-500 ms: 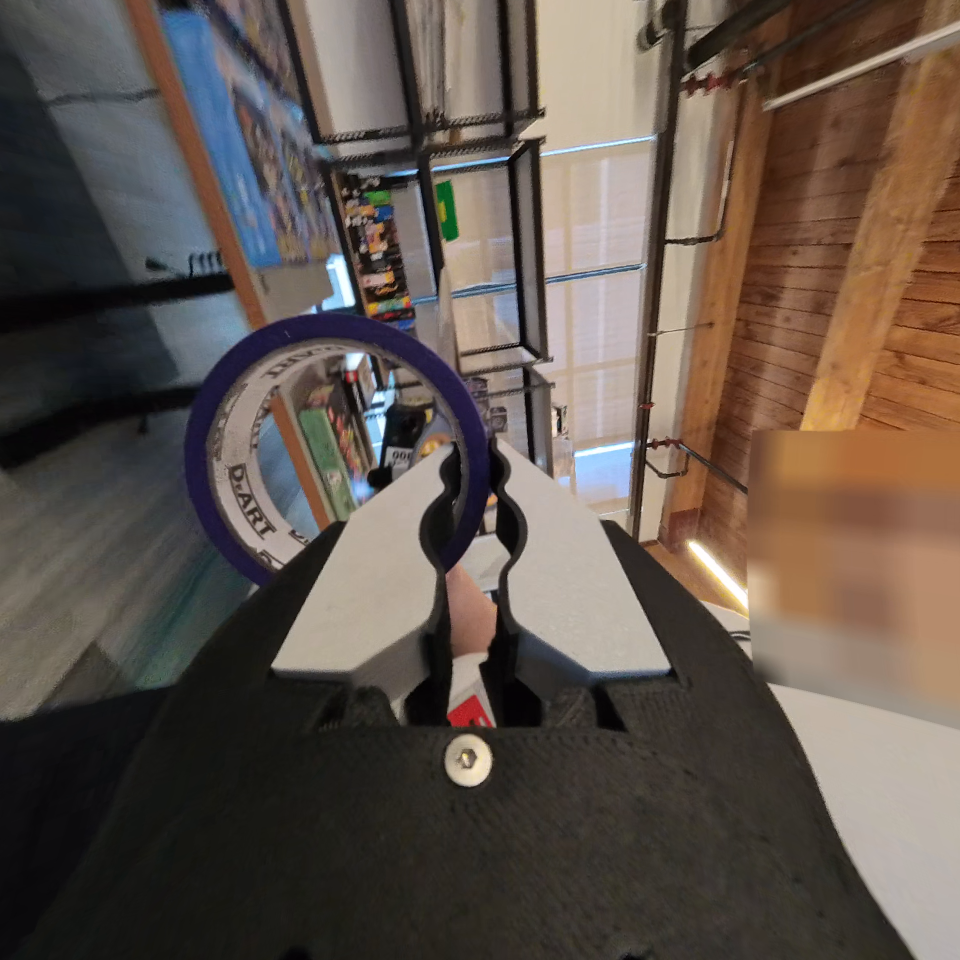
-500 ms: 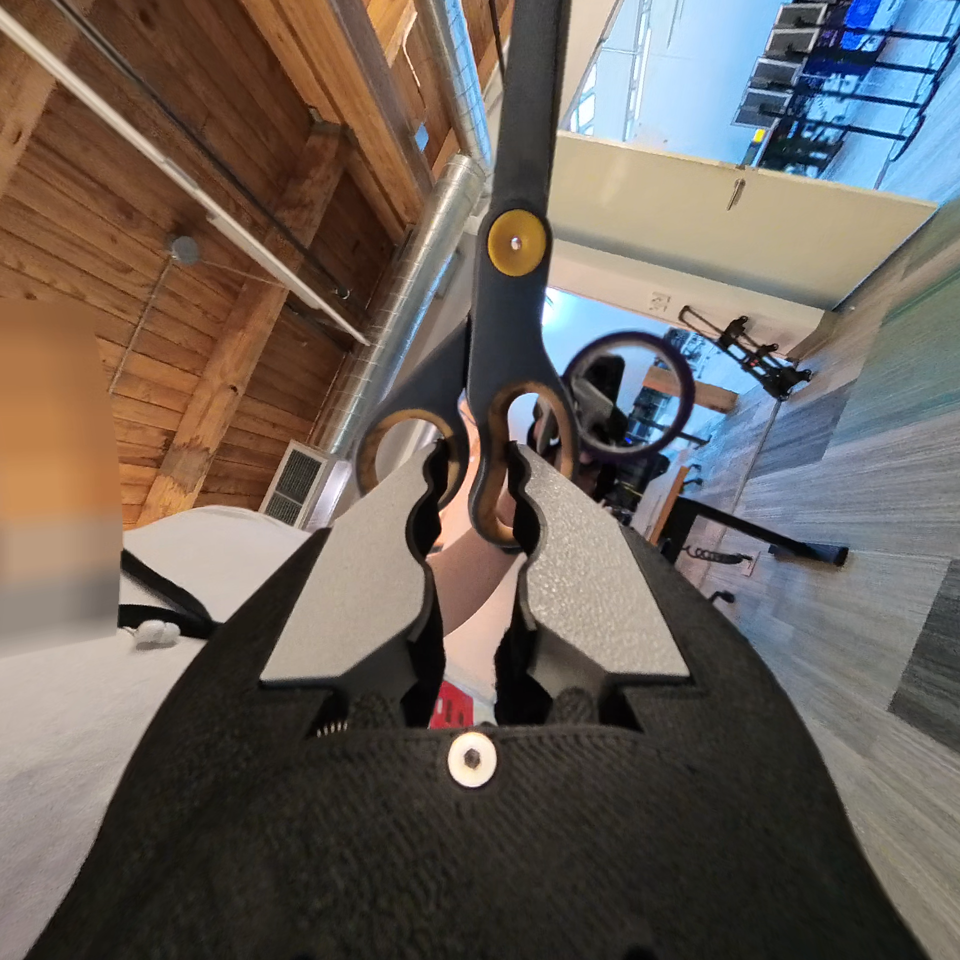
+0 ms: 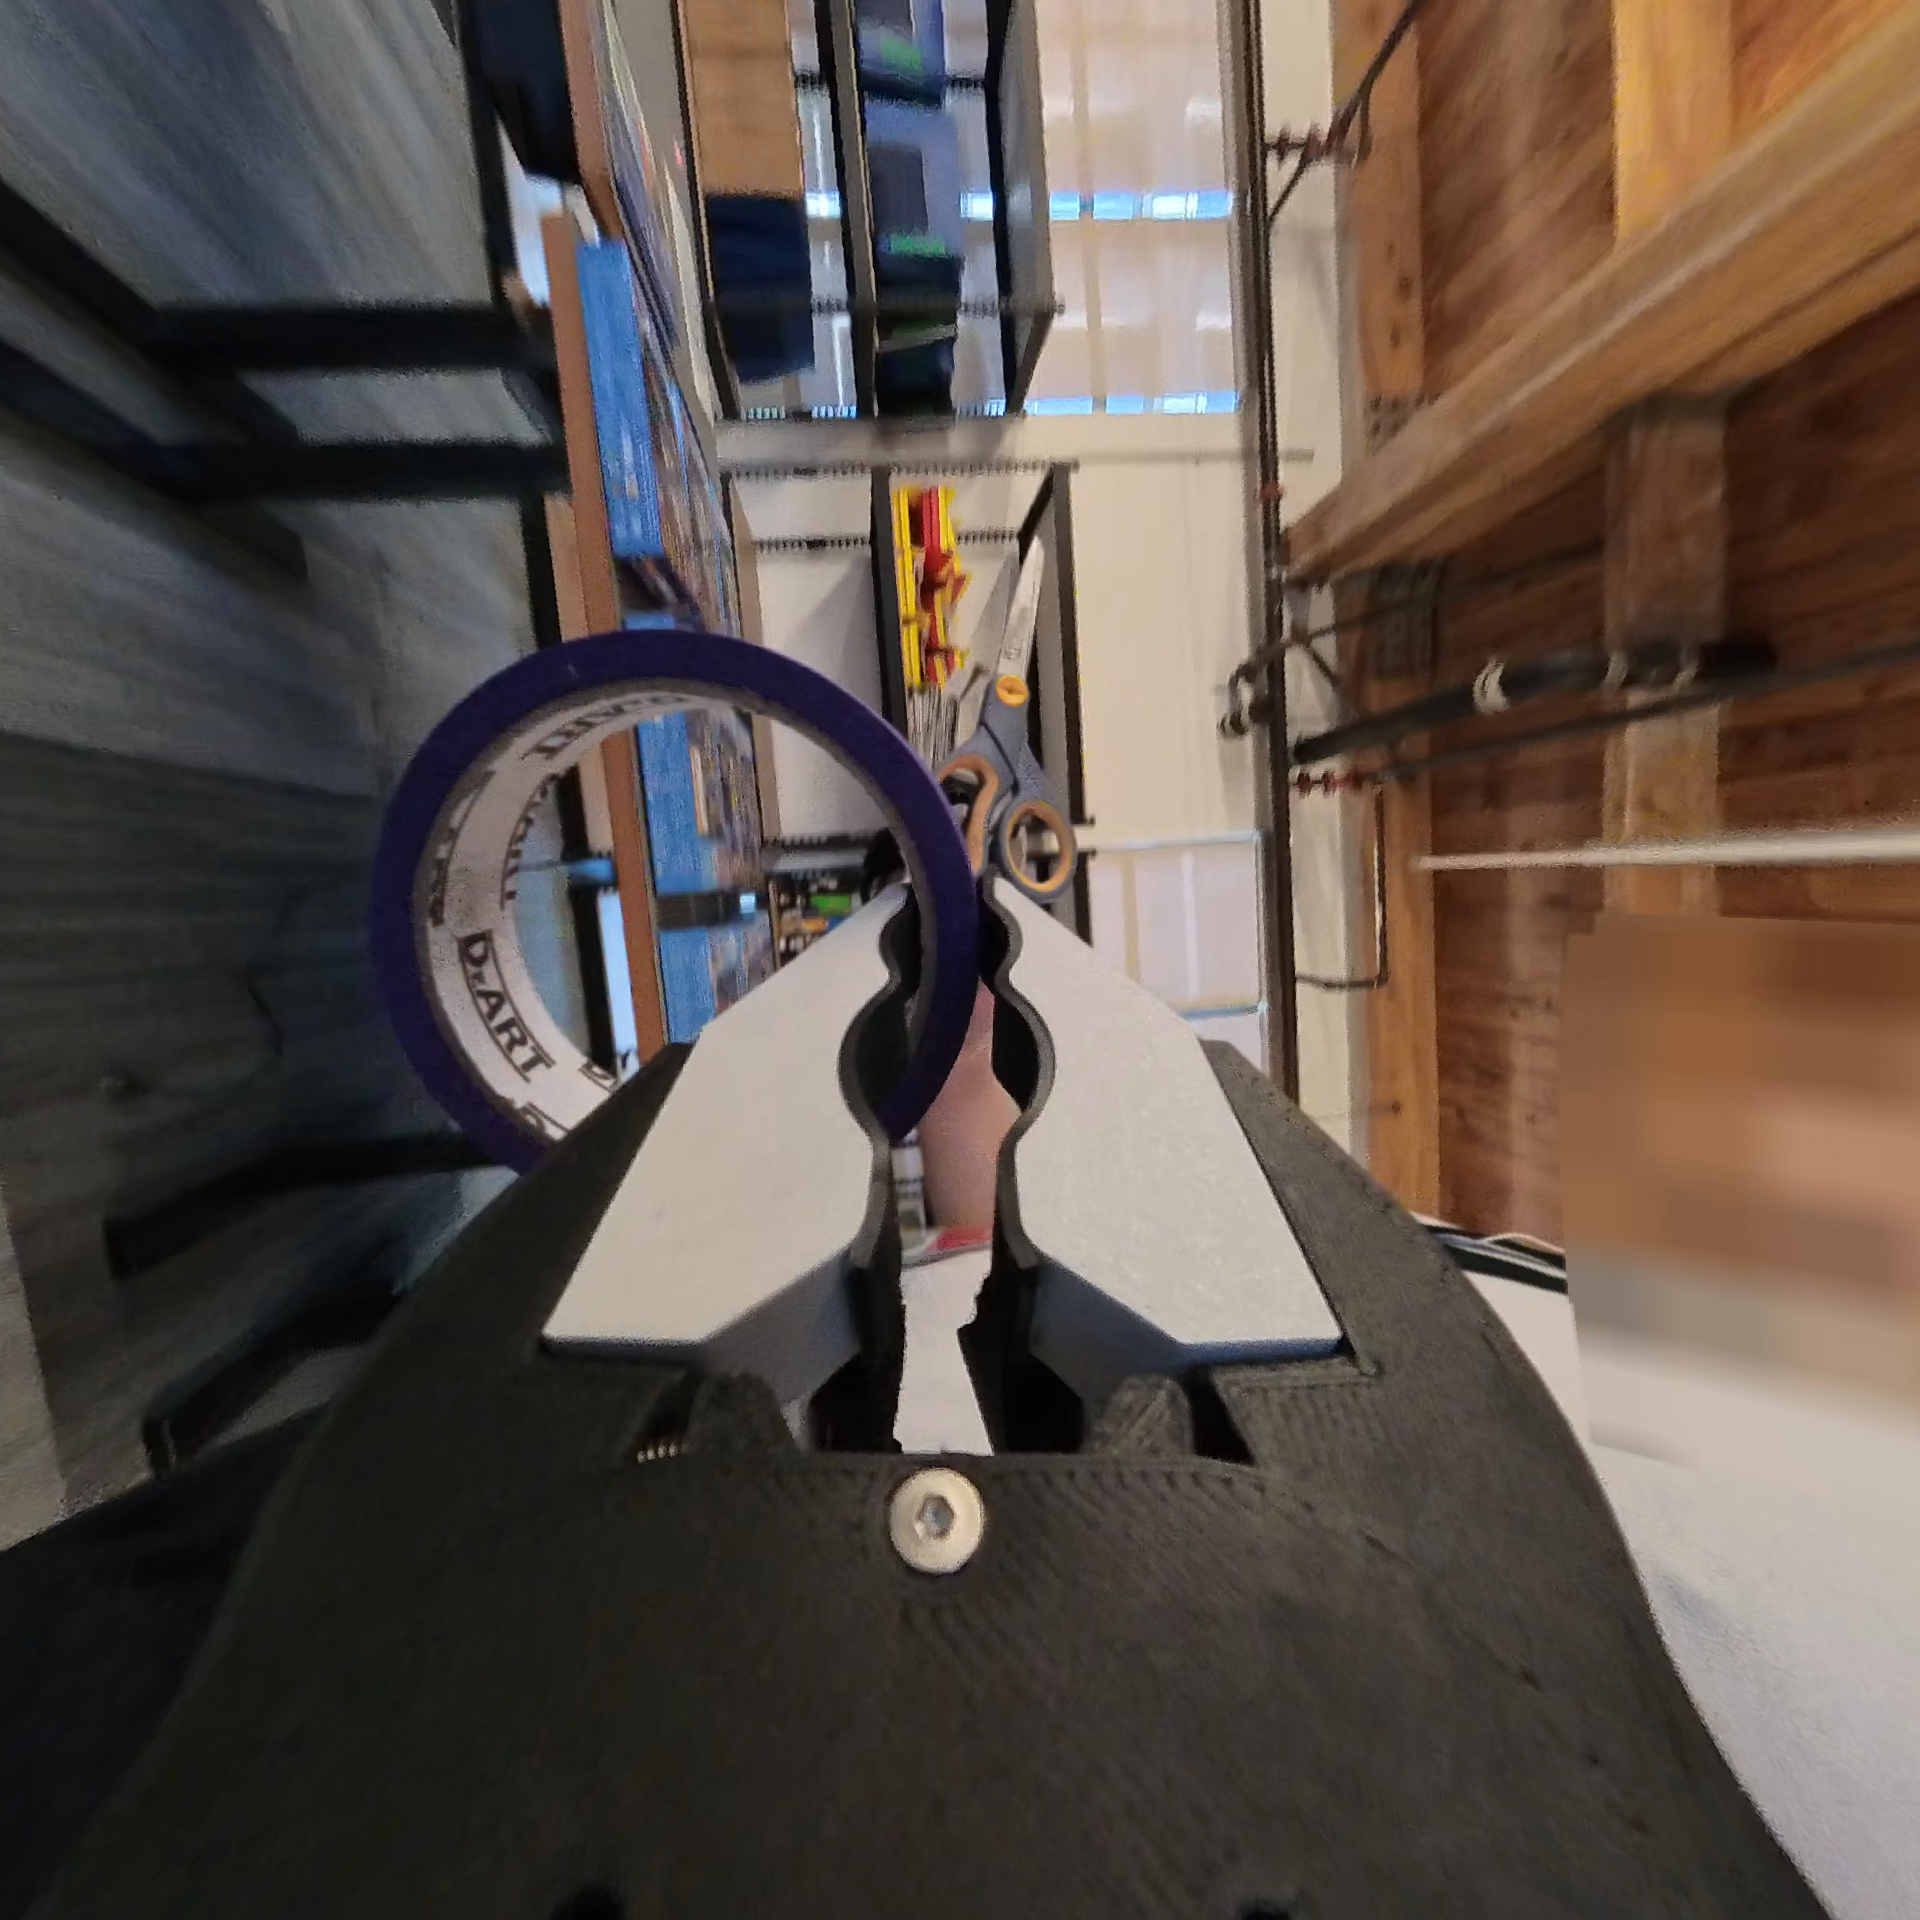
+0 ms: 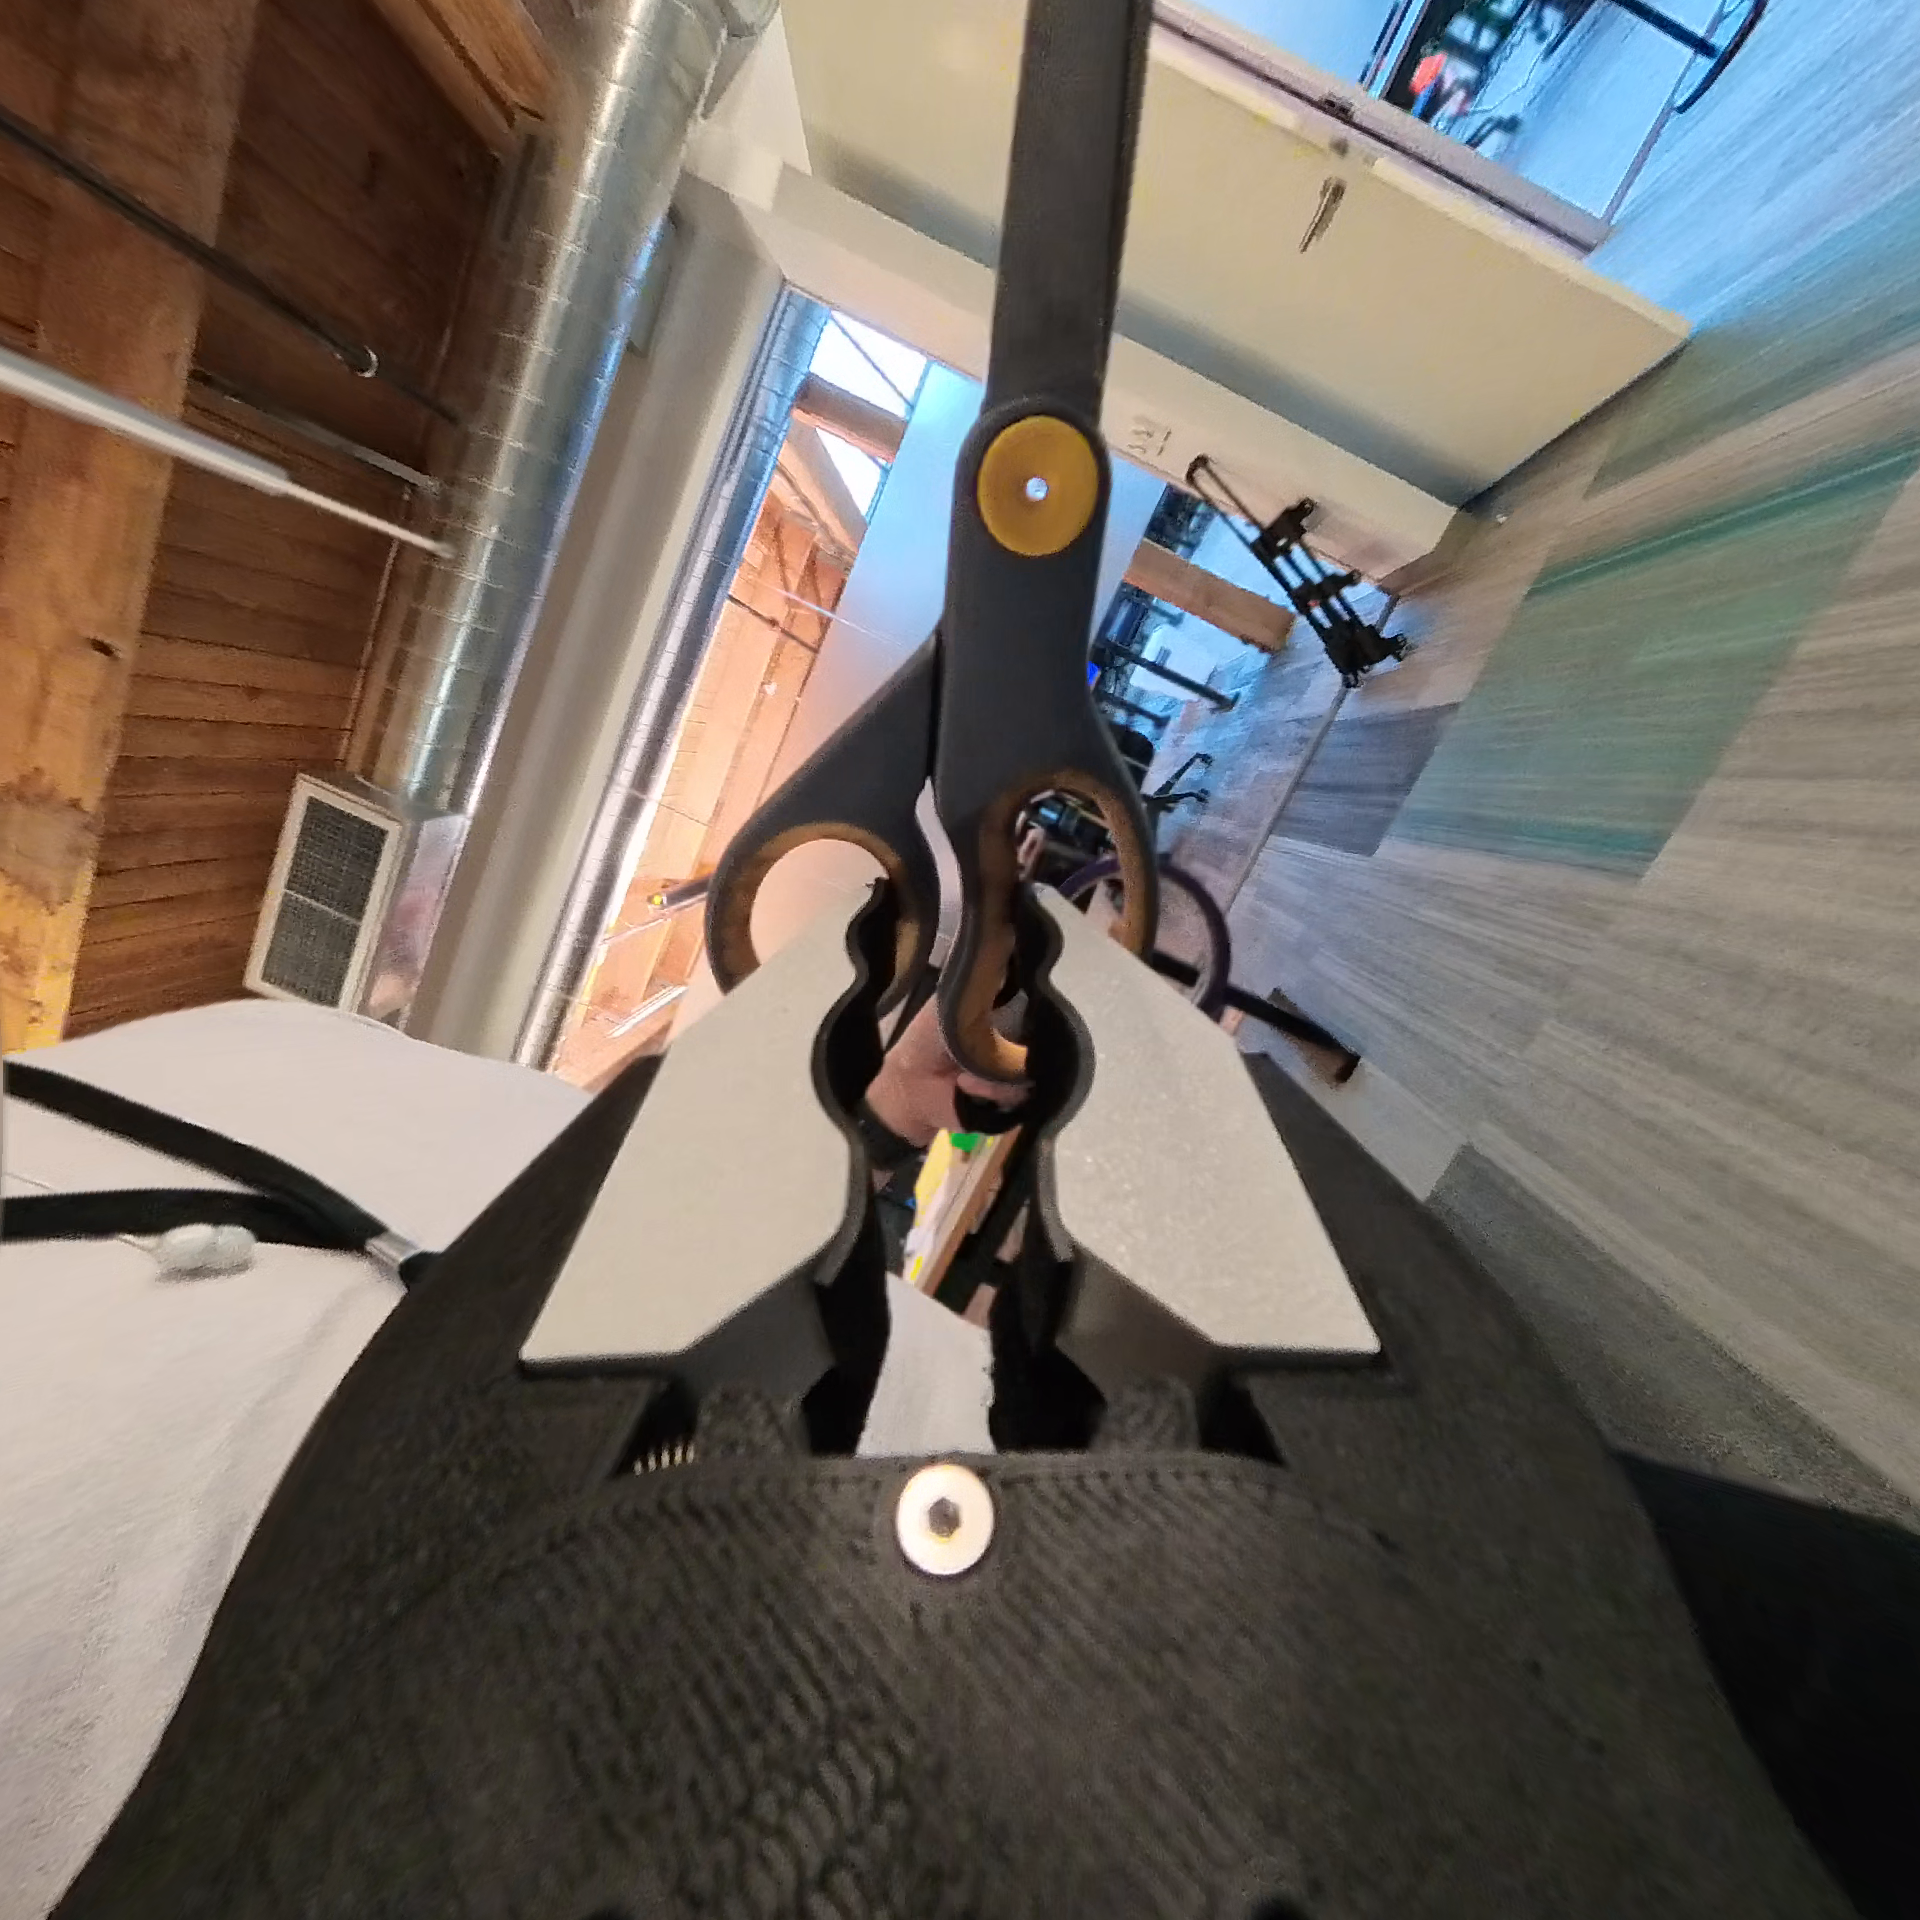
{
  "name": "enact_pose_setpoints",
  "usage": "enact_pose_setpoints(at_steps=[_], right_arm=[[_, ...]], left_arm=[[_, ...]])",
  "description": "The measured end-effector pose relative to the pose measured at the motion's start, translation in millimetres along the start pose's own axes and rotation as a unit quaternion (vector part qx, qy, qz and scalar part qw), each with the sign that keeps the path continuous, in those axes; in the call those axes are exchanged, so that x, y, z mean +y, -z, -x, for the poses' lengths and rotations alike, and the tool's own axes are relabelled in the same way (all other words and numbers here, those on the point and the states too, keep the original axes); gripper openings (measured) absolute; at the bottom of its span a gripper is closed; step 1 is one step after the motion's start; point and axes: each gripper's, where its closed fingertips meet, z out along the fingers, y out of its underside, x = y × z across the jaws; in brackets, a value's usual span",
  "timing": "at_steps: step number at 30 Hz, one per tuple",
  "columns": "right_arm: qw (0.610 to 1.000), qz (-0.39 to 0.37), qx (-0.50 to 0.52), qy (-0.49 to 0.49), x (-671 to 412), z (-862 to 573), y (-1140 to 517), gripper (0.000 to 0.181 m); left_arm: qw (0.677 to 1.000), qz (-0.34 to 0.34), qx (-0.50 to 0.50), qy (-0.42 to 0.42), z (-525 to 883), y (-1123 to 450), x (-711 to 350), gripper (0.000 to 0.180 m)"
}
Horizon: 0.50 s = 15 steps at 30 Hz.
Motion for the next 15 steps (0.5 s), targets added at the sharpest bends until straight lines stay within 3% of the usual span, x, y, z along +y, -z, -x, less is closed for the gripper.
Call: enact_pose_setpoints(at_steps=[3,8,15], right_arm=[[1.000,-0.022,-0.009,0.006,-95.0,-52.0,-43.9,0.021],[0.994,-0.109,-0.020,-0.008,-247.5,-116.2,-110.0,0.021],[0.991,-0.126,0.030,0.017,-431.7,-201.8,-159.8,0.021]], left_arm=[[1.000,0.002,0.002,0.012,18.5,-30.5,-101.5,0.007],[0.995,0.104,-0.010,0.001,14.7,-138.3,-271.1,0.007],[0.973,0.221,0.044,-0.040,-15.2,-334.9,-471.0,0.007]])
